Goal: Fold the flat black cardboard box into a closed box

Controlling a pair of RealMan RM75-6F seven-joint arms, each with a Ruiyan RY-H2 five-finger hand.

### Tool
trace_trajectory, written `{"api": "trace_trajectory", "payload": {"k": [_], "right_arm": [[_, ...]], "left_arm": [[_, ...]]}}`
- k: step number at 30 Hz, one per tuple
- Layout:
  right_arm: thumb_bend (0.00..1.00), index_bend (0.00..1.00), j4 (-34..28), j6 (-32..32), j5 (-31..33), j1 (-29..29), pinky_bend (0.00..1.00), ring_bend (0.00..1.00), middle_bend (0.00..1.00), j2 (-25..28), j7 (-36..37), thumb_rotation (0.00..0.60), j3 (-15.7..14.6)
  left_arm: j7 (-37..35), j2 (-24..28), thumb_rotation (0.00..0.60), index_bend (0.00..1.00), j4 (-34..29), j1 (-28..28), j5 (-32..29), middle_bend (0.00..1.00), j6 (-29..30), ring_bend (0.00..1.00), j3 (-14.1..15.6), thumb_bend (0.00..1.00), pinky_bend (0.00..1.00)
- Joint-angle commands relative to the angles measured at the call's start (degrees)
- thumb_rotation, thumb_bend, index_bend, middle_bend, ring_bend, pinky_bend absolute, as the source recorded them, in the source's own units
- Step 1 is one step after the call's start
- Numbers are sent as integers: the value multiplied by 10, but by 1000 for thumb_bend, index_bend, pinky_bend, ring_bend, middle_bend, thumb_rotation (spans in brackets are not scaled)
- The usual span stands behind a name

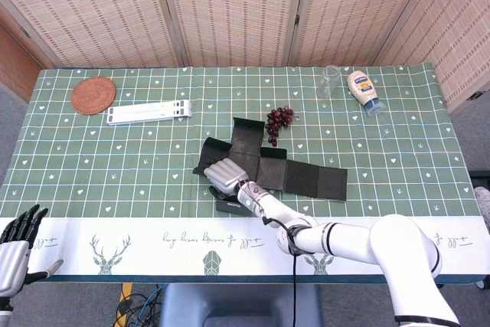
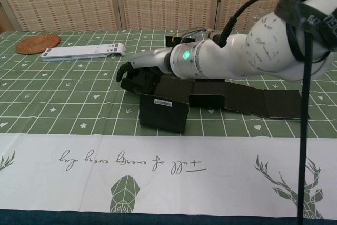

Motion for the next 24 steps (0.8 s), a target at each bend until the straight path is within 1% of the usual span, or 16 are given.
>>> {"api": "trace_trajectory", "payload": {"k": [1,3,7,9,11,14,17,20,24], "right_arm": [[646,121,-11,-15,11,13,195,145,203,-10,24,600,15],[646,119,-22,-22,13,16,195,147,199,-14,44,600,25],[646,117,-47,-43,1,18,195,148,195,-15,75,600,34],[646,117,-68,-51,-20,14,195,148,195,-8,86,600,35],[646,117,-87,-39,-47,5,195,148,195,3,88,600,32],[646,117,-119,7,-98,-21,195,148,195,33,80,600,19],[630,117,-146,40,-120,-44,195,148,195,67,78,600,9],[573,115,-170,73,-137,-65,195,148,195,103,63,600,-8],[470,103,-198,124,-142,-100,195,148,195,156,19,600,-47]], "left_arm": [[-2,1,600,26,1,1,0,0,1,0,0,141,82],[-4,1,600,26,2,2,0,0,3,0,-1,140,82],[-7,3,600,26,4,3,-1,0,4,0,-1,141,82],[-8,3,600,26,4,4,0,0,5,0,-1,140,82],[-10,3,600,26,4,4,1,0,6,0,0,140,82],[-13,3,600,26,7,5,-1,0,6,0,-1,140,82],[-14,2,600,26,9,3,1,0,4,0,-1,140,82],[-16,0,600,26,10,2,5,0,4,0,-1,140,82],[-19,0,600,26,13,4,5,0,6,0,-1,140,82]]}}
